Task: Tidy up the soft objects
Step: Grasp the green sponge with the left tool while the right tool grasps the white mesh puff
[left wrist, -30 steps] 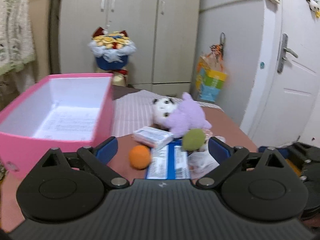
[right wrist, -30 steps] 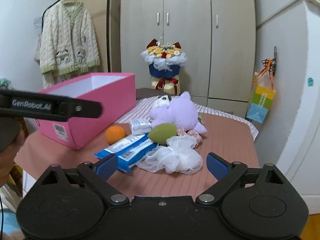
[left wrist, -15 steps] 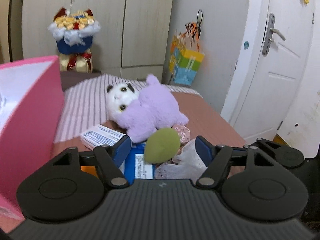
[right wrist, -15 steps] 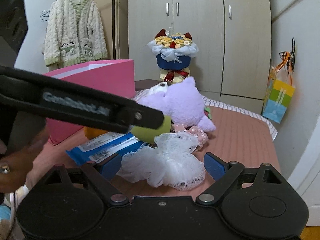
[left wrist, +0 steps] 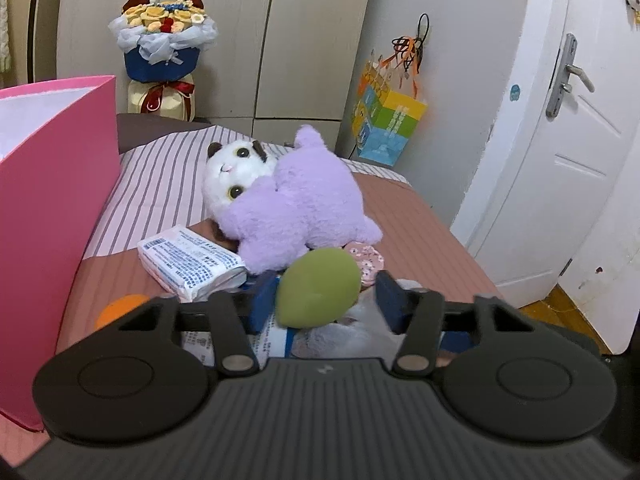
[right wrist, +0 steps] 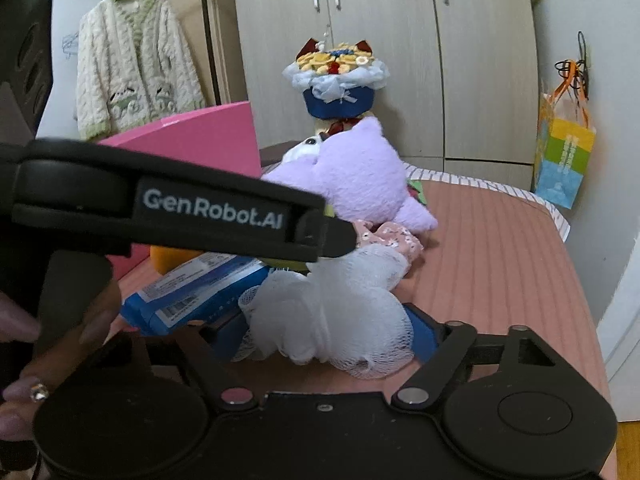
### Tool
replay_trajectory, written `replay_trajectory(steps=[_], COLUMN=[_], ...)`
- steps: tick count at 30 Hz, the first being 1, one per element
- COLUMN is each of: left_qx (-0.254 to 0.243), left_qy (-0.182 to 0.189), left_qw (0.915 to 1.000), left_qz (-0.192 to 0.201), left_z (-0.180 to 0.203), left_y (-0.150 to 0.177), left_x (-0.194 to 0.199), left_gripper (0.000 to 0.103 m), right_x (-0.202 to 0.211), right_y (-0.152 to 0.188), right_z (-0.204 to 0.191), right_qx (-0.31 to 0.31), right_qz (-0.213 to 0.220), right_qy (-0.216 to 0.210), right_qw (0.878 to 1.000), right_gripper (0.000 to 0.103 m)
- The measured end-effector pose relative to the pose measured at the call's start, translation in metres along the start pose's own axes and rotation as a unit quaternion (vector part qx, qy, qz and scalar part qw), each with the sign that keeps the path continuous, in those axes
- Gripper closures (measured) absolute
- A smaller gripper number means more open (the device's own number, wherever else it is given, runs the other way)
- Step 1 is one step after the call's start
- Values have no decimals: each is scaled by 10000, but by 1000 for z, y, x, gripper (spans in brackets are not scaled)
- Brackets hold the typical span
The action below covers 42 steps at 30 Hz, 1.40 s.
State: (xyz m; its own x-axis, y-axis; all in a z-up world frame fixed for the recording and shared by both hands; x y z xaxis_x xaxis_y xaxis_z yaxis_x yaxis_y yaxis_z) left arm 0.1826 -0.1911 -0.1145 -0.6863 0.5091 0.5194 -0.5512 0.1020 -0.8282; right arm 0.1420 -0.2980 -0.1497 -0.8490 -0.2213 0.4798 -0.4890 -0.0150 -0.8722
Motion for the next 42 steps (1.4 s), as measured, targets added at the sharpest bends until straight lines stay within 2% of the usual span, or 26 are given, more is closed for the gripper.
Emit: replay_trajectory(steps=[2,5,11,17,23,26,30,33,37,42], left_qx=[88,392,413,460,253,211,103,-2,-162,-354], left_qy=[-60,-10,8,138,158,198,110,3,-137,-282], left_qw=[9999,9992,9991,9988,9993,9995,9998,10000,9998,9986], left_qz=[54,25,86,126,209,157,139,87,-44,-261], left_z=[-2,-6,-5,-5,-1,-3,-6,-11,-19,-34], left_y=[0,2,1,0,-1,4,10,13,18,18], left_x=[1,0,5,27,54,67,85,102,124,153], left_gripper=[61,62,64,64,64,64,64,64,64,64], right_x=[2,5,10,24,41,47,62,74,91,97], right_y=[2,8,9,6,5,7,8,4,-1,-8], right_z=[0,3,4,-1,-8,-13,-23,-27,-37,-63], right_qx=[64,-53,-177,-134,-74,-94,26,39,54,136], right_qz=[106,307,355,276,90,31,-26,-202,-330,-678], right_qy=[-90,-284,-291,-35,334,349,461,734,588,169], right_qw=[9999,9991,9988,9995,9994,9993,9989,9971,9977,9975], right_gripper=[38,46,57,59,59,59,59,59,59,59])
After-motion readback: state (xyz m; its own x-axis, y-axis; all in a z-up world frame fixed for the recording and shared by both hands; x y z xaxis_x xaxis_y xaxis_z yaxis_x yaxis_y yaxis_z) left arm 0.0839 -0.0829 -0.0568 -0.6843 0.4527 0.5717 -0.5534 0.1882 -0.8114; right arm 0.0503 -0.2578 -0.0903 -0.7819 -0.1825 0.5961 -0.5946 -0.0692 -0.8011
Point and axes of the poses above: each gripper's, at about its wrist camera, not at the fingertips, and x roughly against the way its jaws point, z to its right, y to its underside, the point moved 5 cm from there along -x, roughly the way its jaws point, and after that the axes turned 1 degree about x, right-handed, at the moved point
